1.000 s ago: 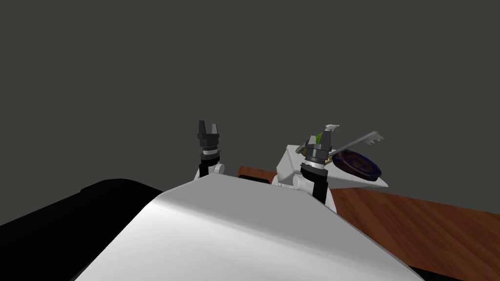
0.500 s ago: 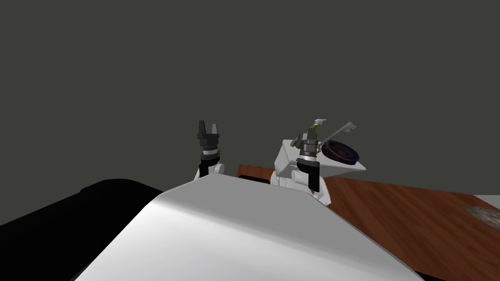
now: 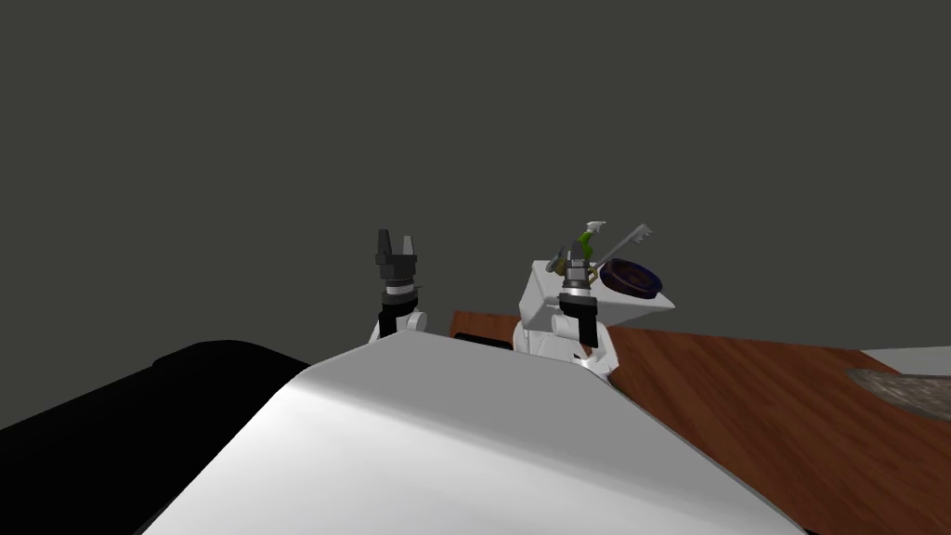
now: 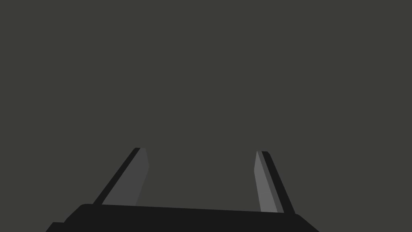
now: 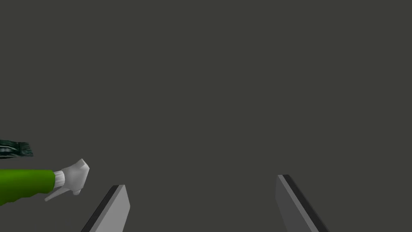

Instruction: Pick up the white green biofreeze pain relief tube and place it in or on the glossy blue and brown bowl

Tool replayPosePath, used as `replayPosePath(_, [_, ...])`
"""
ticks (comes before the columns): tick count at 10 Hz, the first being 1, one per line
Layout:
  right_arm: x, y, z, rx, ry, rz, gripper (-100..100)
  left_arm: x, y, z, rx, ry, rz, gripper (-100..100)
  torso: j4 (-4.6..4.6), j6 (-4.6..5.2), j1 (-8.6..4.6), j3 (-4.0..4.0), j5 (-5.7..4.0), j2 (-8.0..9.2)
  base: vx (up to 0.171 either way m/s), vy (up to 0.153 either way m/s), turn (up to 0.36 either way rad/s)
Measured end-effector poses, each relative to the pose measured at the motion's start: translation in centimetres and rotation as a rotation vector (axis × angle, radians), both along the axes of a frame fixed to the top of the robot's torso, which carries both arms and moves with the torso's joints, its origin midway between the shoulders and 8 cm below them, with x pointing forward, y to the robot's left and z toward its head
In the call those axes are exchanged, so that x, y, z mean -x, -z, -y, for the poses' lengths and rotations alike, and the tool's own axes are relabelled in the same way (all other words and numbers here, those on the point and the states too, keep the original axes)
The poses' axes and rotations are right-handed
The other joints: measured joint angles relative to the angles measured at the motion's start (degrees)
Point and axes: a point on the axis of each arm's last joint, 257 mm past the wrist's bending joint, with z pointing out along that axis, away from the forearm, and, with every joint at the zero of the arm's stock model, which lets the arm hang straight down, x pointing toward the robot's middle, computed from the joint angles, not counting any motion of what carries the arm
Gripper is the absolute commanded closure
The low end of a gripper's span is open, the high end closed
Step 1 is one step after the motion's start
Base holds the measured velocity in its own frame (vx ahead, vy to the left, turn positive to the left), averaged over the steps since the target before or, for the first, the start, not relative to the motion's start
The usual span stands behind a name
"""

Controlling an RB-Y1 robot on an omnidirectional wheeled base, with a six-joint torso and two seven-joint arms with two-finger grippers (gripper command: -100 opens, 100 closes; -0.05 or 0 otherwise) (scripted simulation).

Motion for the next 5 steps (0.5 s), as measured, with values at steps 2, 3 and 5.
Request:
replayPosePath(2, [-1.7, 0.6, -0.5, 0.030, 0.004, -0.021, -100, 0.0, 0.0, 0.0, 0.000, 0.000, 0.000, 0, 0.00, 0.00, 0.01, 0.00, 0.00, -0.01, -0.081, -0.003, -0.059])
replayPosePath(3, [-2.5, 0.8, -0.8, 0.042, 0.006, -0.030, -100, 0.0, 0.0, 0.0, 0.000, 0.000, 0.000, 0, 0.00, -0.02, 0.06, -0.01, 0.01, -0.03, -0.089, -0.006, -0.078])
replayPosePath(5, [-4.5, 1.4, -1.3, 0.074, 0.011, -0.055, -100, 0.0, 0.0, 0.0, 0.000, 0.000, 0.000, 0, 0.00, -0.01, 0.02, 0.00, 0.00, -0.01, -0.089, -0.012, -0.054])
